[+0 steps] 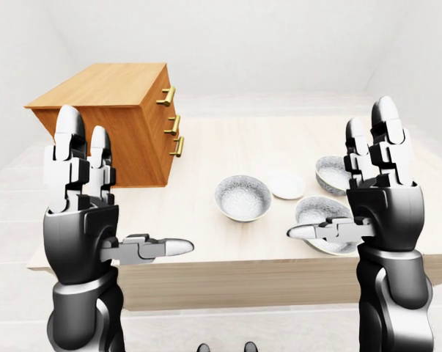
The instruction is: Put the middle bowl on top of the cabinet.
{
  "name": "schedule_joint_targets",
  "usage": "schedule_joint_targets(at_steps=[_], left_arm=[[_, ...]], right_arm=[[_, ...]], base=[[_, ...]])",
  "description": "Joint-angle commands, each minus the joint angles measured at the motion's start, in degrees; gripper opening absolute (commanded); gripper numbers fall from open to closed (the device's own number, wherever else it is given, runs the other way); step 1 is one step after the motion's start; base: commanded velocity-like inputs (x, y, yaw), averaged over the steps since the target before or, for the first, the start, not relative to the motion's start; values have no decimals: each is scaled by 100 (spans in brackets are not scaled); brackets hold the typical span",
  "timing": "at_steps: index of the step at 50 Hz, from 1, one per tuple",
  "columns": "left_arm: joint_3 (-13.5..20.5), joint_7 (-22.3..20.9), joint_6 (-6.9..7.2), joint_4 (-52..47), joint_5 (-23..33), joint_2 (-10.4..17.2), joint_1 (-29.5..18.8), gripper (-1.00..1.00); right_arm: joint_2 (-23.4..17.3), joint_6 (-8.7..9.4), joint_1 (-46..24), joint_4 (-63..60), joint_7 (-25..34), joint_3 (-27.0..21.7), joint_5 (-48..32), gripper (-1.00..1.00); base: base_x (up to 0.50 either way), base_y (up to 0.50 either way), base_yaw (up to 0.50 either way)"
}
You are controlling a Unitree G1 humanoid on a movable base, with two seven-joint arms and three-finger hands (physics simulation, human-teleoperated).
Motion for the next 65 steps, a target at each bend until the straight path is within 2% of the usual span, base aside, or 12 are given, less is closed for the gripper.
schedule_joint_targets(at_steps=[1,4,35,52,65], left_arm=[[41,25,0,-20,19,-13,28,100],[-27,27,0,-255,47,-4,34,100],[-20,20,0,-127,86,-15,37,100],[-61,-12,0,13,142,-9,44,100],[-119,-38,0,30,168,-25,101,100]], right_arm=[[20,0,49,60,1,-17,47,100],[6,0,22,8,-5,-39,76,100],[-4,0,69,63,24,-89,139,100],[-14,0,90,108,63,13,34,100],[-3,0,132,196,160,8,-98,100]], base=[[0,50,0],[0,50,0],[0,50,0],[0,1,0],[46,0,0]])
